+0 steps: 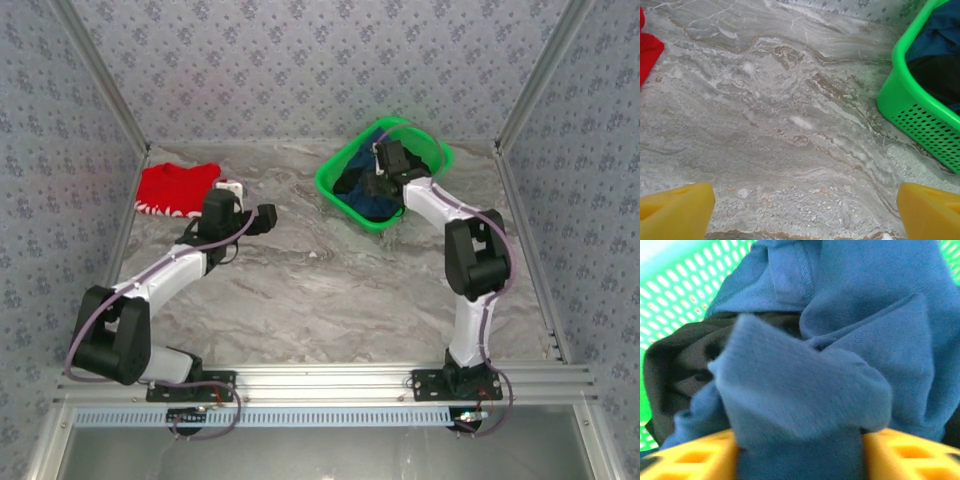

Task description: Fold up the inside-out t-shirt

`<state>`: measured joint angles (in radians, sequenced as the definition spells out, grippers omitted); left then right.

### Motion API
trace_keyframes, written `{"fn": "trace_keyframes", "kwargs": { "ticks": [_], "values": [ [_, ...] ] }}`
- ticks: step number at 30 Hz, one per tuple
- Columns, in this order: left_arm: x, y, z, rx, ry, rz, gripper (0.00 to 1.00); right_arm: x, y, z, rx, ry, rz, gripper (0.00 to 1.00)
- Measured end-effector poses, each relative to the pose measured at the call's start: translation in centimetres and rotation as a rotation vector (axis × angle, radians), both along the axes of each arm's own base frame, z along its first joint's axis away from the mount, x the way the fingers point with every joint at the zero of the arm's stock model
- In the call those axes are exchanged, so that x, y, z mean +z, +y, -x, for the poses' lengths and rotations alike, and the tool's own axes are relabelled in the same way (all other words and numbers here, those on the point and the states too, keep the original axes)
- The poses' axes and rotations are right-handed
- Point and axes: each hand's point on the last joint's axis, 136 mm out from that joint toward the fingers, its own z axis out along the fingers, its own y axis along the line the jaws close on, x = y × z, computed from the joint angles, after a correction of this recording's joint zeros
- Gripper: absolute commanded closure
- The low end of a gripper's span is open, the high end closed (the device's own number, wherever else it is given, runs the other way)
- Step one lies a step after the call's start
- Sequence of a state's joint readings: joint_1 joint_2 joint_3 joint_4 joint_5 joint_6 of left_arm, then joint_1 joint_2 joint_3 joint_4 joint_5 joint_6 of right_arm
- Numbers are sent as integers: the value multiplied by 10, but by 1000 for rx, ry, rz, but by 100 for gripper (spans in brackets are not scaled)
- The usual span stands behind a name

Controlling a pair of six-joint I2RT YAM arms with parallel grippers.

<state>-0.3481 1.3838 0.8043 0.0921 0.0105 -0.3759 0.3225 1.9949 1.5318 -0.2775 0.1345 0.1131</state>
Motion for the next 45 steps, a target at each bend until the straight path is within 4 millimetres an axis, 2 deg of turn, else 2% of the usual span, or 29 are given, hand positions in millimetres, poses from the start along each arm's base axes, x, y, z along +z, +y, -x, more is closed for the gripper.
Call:
{"fn": "trace_keyframes", "kwargs": {
  "ticks": [1,2,4,5,7,10,12,15,17,19,20,22,23,25,26,28,29,30,31,33,34,36,37,39,42,45],
  "values": [
    [-2,1,1,3,8,-5,6,0,1,0,5,9,-4,100],
    [-4,3,2,7,17,-12,6,2,2,0,10,16,-8,100],
    [-4,6,5,19,26,-24,5,22,1,-1,13,-11,-19,100],
    [-3,8,7,25,27,-28,5,41,2,1,19,-44,-24,100],
    [6,12,9,39,7,-30,4,87,7,10,40,-124,-36,100],
    [26,18,12,62,-45,-25,4,187,27,43,111,-324,-89,100],
    [35,24,15,89,-76,-25,4,264,52,78,194,-488,-155,100],
    [44,38,19,150,-104,-26,4,352,90,134,343,-677,-268,100],
    [48,52,21,203,-114,-12,4,390,112,164,437,-758,-332,100],
    [52,72,23,274,-122,6,4,409,131,183,508,-793,-378,100],
    [54,84,25,315,-124,14,4,412,141,188,540,-794,-392,100],
    [58,108,32,398,-133,29,3,406,160,192,593,-772,-408,100],
    [60,120,37,440,-140,31,3,397,171,190,618,-746,-412,100],
    [65,139,48,508,-157,42,3,372,190,182,649,-679,-411,99],
    [69,148,54,538,-168,43,3,355,200,175,657,-633,-411,95],
    [77,161,66,587,-195,50,3,317,216,162,658,-538,-405,77],
    [82,165,71,603,-210,54,4,292,224,155,655,-477,-399,64],
    [86,167,74,609,-223,58,3,266,231,150,654,-414,-387,46],
    [89,167,76,612,-233,64,3,241,236,146,654,-353,-368,36],
    [93,166,78,604,-243,73,4,189,240,140,644,-231,-309,27],
    [93,164,78,595,-241,78,4,165,236,140,628,-183,-277,25],
    [87,157,75,563,-220,94,5,119,211,146,576,-89,-200,20],
    [84,153,73,545,-208,100,5,102,192,150,542,-52,-165,19],
    [75,139,68,495,-180,111,5,78,136,152,422,5,-94,17],
    [59,112,60,406,-130,105,5,76,42,136,180,-4,11,16],
    [42,87,53,333,-83,95,5,85,-23,121,-12,-43,92,16]
  ]
}}
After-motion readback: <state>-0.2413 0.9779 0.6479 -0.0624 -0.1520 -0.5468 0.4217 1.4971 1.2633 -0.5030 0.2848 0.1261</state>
